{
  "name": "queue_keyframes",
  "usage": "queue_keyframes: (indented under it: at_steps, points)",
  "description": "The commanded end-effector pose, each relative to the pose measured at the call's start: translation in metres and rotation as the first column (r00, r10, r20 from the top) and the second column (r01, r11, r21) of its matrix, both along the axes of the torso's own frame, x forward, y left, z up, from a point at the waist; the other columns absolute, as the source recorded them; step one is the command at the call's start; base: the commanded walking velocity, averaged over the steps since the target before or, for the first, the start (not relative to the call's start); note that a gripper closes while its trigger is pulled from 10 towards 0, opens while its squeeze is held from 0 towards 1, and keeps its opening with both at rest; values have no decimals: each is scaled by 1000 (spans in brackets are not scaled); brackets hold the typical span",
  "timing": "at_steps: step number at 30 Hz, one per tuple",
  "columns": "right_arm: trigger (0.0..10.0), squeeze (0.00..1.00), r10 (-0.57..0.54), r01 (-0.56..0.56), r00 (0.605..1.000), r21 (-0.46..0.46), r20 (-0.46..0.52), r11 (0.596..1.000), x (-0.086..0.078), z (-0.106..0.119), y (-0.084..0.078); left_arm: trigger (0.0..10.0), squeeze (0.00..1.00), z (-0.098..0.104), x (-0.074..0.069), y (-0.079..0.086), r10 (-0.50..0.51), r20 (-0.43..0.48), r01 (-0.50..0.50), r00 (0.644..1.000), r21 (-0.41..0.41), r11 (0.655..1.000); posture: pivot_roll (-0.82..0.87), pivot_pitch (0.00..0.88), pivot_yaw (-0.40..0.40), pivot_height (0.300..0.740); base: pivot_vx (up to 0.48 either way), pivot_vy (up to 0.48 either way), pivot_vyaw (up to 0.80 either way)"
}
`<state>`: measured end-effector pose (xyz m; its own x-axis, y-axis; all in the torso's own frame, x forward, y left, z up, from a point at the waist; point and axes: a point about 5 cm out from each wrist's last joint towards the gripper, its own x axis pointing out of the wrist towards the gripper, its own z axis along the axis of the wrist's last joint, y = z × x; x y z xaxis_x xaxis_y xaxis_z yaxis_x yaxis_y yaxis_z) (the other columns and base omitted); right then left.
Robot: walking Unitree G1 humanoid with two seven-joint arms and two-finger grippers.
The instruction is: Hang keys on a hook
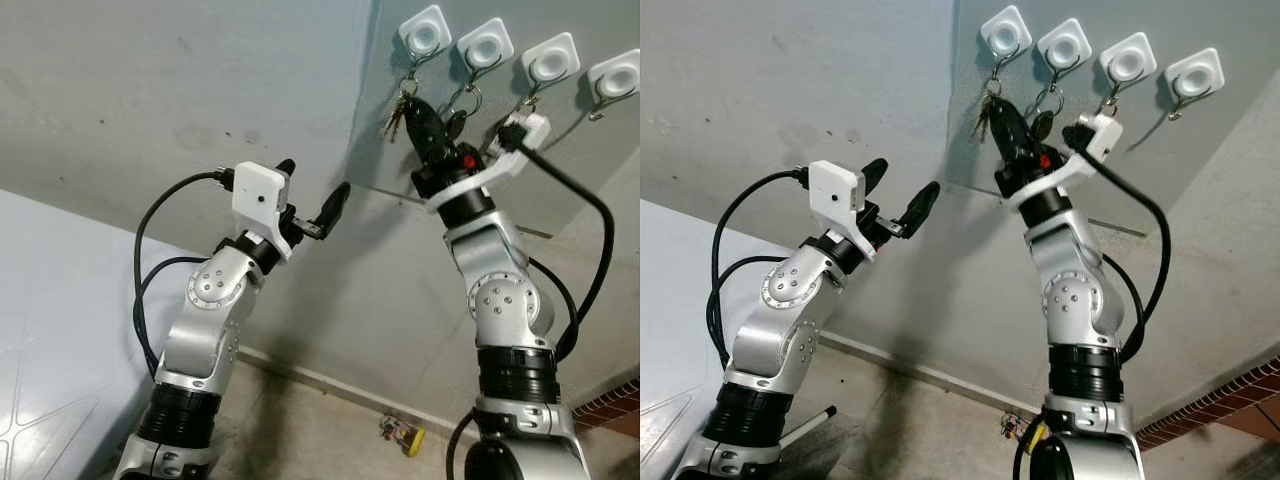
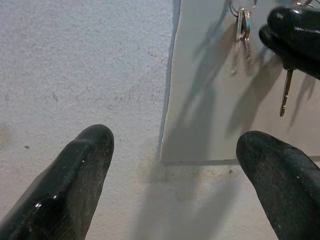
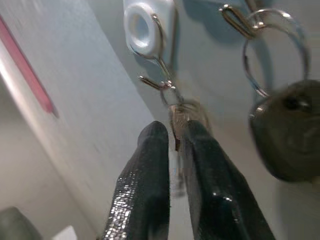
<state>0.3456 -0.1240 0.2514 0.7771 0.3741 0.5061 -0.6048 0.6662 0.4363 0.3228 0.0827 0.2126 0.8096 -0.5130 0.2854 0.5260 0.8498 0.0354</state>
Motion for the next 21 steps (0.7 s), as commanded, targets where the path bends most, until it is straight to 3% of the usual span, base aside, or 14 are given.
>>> queue_keyframes:
  at_steps: [1, 9, 15, 21]
  points:
    - [10000, 1000, -26, 28, 999, -52, 37, 998, -4, 2, -1, 10000, 0, 2, -2, -1, 5, 12, -5, 1000, 6, 1000, 57, 99, -66, 740, 0, 0, 0]
    - [10000, 1000, -90, 101, 993, -168, 71, 981, -11, -11, -4, 10000, 0, -3, 0, 4, 40, -5, -40, 999, -3, 999, 57, 99, -66, 740, 0, 0, 0]
    - [10000, 1000, -107, 113, 993, -160, 45, 981, -16, -21, -10, 10000, 0, -9, 2, 8, 87, -17, -87, 996, -2, 996, 59, 99, -62, 740, 0, 0, 0]
    - [10000, 1000, -184, 178, 983, -191, -13, 965, -29, -45, -26, 10000, 0, -26, 4, 14, 122, -82, -124, 989, -29, 992, 51, 100, -54, 740, 0, 0, 0]
